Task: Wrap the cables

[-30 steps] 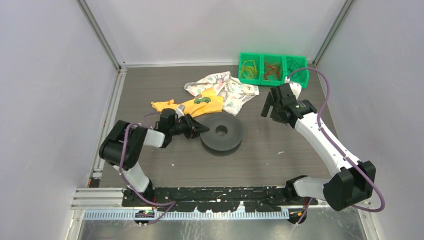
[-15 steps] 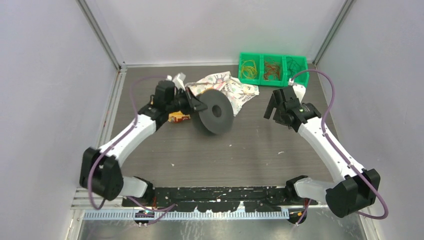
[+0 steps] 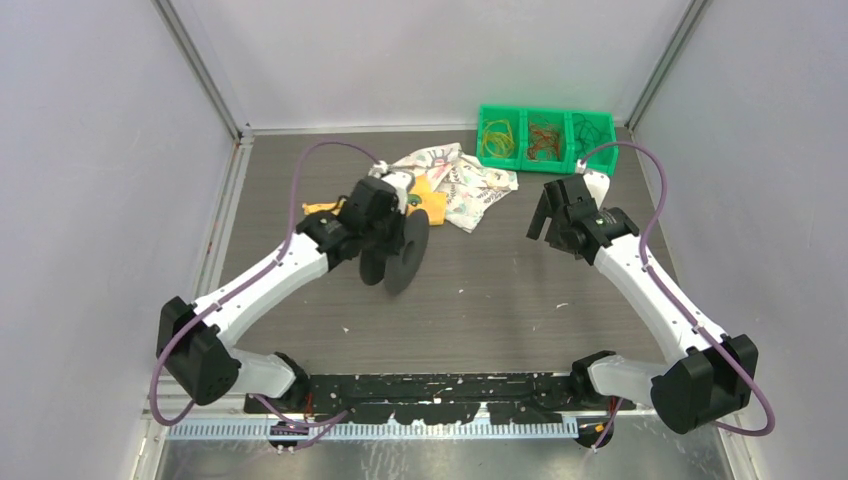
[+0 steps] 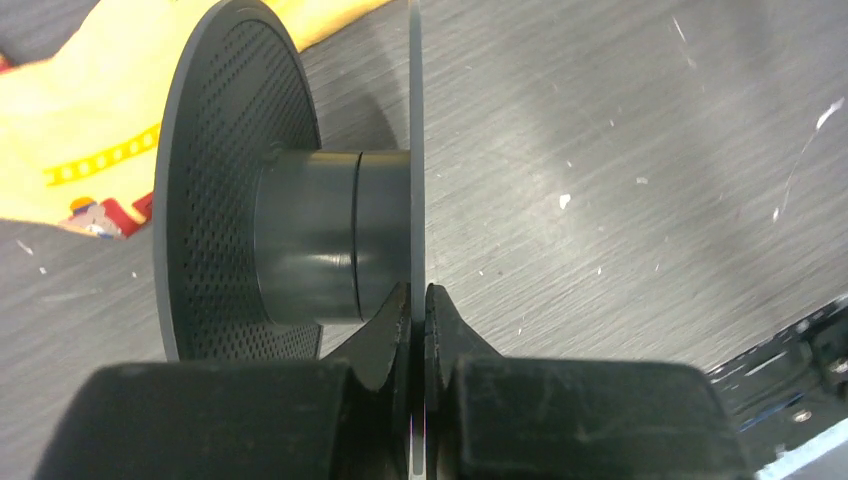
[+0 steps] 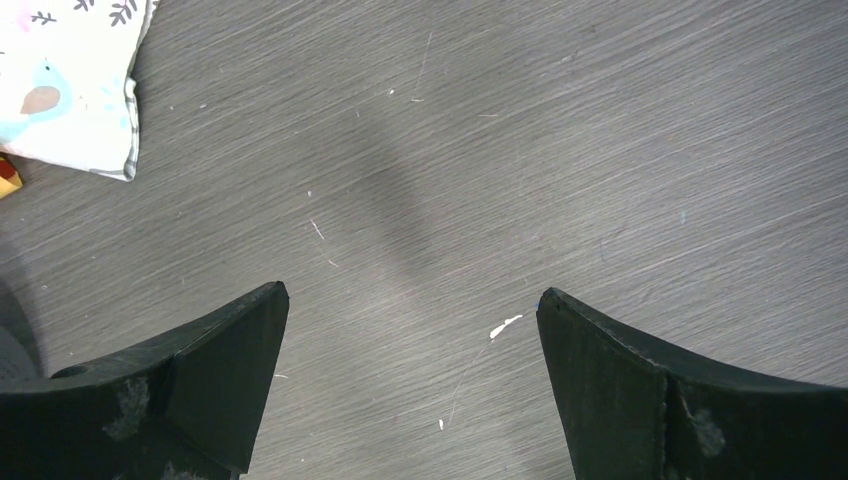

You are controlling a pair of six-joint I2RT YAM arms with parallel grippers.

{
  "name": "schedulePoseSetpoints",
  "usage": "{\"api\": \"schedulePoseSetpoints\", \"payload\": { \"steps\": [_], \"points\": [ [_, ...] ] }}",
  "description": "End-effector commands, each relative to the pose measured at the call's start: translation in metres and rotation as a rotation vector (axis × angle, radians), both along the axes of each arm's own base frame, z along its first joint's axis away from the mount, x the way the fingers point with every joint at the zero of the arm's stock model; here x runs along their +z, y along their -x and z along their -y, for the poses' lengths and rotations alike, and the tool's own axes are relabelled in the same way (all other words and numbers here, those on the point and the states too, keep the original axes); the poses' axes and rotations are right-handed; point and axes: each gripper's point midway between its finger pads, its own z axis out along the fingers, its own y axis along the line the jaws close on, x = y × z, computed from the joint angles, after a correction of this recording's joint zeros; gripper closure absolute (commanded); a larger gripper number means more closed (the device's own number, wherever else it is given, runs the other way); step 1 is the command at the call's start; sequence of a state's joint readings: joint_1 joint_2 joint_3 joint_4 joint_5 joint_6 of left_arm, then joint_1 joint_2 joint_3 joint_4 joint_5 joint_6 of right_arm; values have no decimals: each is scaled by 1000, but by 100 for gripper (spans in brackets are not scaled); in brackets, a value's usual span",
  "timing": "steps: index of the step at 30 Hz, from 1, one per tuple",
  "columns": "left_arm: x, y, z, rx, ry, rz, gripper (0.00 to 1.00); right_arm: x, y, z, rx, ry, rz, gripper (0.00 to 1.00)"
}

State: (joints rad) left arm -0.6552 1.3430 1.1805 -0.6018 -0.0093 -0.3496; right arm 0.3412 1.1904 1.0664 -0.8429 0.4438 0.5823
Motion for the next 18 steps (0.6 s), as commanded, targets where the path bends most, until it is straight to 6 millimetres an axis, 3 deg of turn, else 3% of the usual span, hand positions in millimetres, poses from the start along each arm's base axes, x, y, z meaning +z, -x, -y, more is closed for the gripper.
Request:
{"api": "schedulePoseSetpoints", "payload": {
  "steps": [1, 6, 12, 15, 16, 18],
  "points": [
    [21, -10, 8, -34, -162, 246, 99, 8, -6, 0, -23, -6, 53, 0],
    [11, -13, 30, -25, -179, 260, 100, 8, -10, 1, -36, -5, 68, 0],
    [4, -17, 51, -28, -168, 215, 99, 31, -47, 3, -71, 52, 142, 0],
    [6, -17, 52, -29, -178, 196, 91, 39, -72, -1, -60, 62, 156, 1],
    [6, -17, 53, -32, -182, 189, 83, 41, -82, -3, -52, 61, 161, 1],
    [8, -16, 53, -34, -188, 182, 77, 41, -103, -6, -42, 59, 157, 4]
  ]
}}
